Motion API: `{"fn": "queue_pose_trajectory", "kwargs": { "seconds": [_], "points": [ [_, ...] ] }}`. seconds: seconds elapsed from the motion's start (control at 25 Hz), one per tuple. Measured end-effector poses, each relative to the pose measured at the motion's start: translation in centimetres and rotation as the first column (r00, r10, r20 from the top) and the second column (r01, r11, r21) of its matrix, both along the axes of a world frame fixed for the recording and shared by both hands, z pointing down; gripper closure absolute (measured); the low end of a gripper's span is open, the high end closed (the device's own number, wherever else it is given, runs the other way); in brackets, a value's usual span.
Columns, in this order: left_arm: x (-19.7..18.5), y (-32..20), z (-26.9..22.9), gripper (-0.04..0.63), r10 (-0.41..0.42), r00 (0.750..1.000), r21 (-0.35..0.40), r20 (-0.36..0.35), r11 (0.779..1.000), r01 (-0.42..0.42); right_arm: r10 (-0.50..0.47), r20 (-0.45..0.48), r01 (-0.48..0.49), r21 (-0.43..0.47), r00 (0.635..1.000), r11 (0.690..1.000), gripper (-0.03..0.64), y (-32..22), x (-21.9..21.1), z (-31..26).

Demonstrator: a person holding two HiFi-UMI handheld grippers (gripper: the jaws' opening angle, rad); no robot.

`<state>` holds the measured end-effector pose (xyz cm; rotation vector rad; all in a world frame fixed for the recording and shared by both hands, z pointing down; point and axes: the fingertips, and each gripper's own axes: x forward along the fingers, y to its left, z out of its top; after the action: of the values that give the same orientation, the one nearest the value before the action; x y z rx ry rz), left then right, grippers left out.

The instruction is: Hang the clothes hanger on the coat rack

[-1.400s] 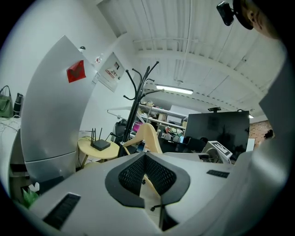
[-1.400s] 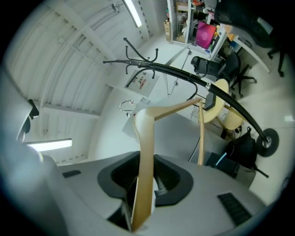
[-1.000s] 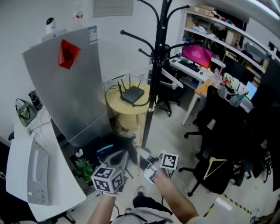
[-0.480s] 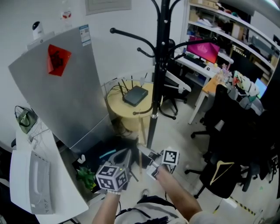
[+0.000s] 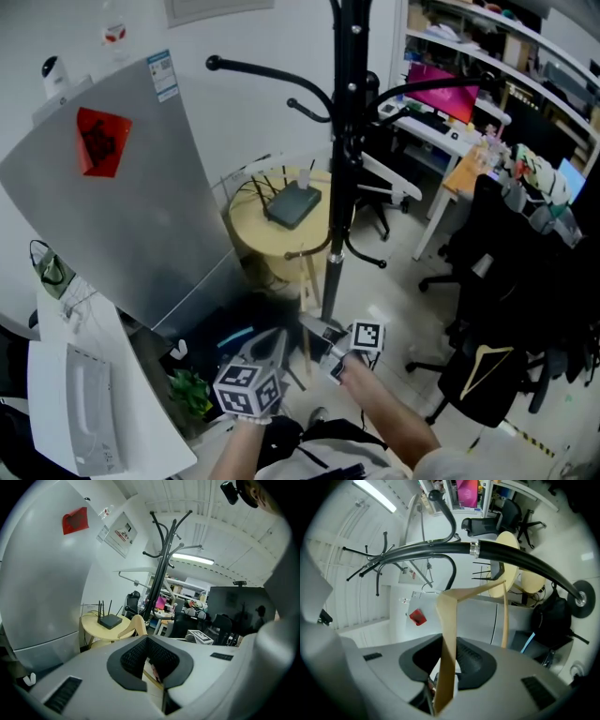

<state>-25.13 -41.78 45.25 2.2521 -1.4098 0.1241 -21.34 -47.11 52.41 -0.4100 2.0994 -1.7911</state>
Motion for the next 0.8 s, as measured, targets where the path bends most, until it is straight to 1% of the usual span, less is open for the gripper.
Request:
{"fn": "queue_pose_trajectory", "kwargs": {
  "seconds": [0.16,0.32,0.6,0.8],
  "points": [
    [-0.1,-1.4,0.8,0.604,0.024,1.0,-0.014,0.007,1.0,-0.024,0.022,0.027,-0.021,-0.054,0.999,0.998,0.508,-1.7,-0.1,2.1],
    [-0.9,-2.7,1.6,0.604,0.029,1.0,-0.028,0.01,0.999,-0.029,0.037,0.041,-0.033,-0.101,0.998,0.994,0.508,-2.4,-0.5,3.6],
    [-1.4,-4.4,2.4,0.604,0.036,0.999,-0.045,0.006,0.998,-0.036,0.061,0.07,-0.051,-0.13,0.996,0.99,0.508,-3.2,0.0,4.9],
    [-0.9,-5.0,2.8,0.604,0.046,0.999,-0.053,0.005,0.998,-0.045,0.077,0.082,-0.064,-0.157,0.994,0.986,0.508,-3.4,1.0,5.8]
  ]
}}
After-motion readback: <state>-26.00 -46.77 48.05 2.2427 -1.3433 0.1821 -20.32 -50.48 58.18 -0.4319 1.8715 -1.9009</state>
